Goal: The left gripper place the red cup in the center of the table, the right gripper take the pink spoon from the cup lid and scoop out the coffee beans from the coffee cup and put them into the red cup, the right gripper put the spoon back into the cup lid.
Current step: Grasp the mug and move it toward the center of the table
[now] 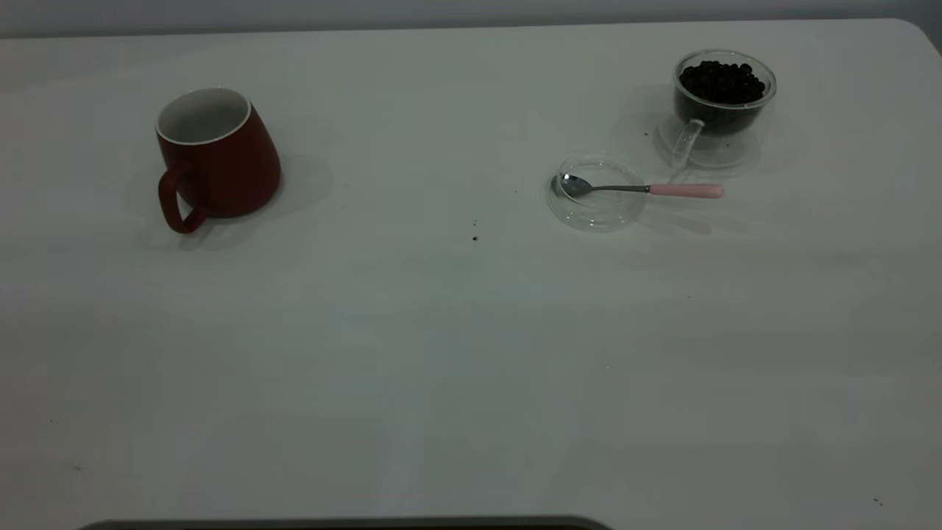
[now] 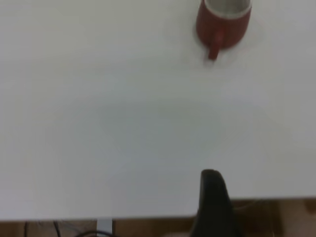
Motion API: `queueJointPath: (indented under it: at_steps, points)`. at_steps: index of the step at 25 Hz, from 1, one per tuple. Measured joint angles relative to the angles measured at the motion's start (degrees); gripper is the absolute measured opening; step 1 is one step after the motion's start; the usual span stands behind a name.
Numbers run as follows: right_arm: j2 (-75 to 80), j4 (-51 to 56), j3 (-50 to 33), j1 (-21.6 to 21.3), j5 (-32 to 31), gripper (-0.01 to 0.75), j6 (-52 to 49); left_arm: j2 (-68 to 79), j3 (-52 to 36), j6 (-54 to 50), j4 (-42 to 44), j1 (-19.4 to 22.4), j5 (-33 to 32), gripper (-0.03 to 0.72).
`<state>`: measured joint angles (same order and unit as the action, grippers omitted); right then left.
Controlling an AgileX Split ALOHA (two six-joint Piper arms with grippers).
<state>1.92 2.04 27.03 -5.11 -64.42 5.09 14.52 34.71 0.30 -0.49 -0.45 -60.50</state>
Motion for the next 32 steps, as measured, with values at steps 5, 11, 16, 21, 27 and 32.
queueJointPath:
  at_steps: [5, 11, 16, 21, 27, 32]
  points:
    - [0.0, 0.0, 0.0, 0.0, 0.0, 0.343, 0.0, 14.8, 6.8, 0.3, 1.4, 0.0, 4.4, 0.569]
    - [0.0, 0.0, 0.0, 0.0, 0.0, 0.343, 0.0, 35.2, 12.6, 1.8, 4.4, 0.0, 6.4, 0.569]
    - [0.0, 0.0, 0.0, 0.0, 0.0, 0.343, 0.0, 50.5, 16.6, 9.6, 5.8, 0.0, 13.5, 0.569]
    - [0.0, 0.0, 0.0, 0.0, 0.0, 0.343, 0.0, 63.4, 20.5, 22.4, 7.2, 0.0, 21.6, 0.569]
    - [0.0, 0.0, 0.0, 0.0, 0.0, 0.343, 0.0, 78.7, 26.3, 36.3, 11.4, 0.0, 27.3, 0.569]
    - [0.0, 0.0, 0.0, 0.0, 0.0, 0.343, 0.0, 90.4, 30.3, 45.2, 12.1, 0.0, 32.6, 0.569]
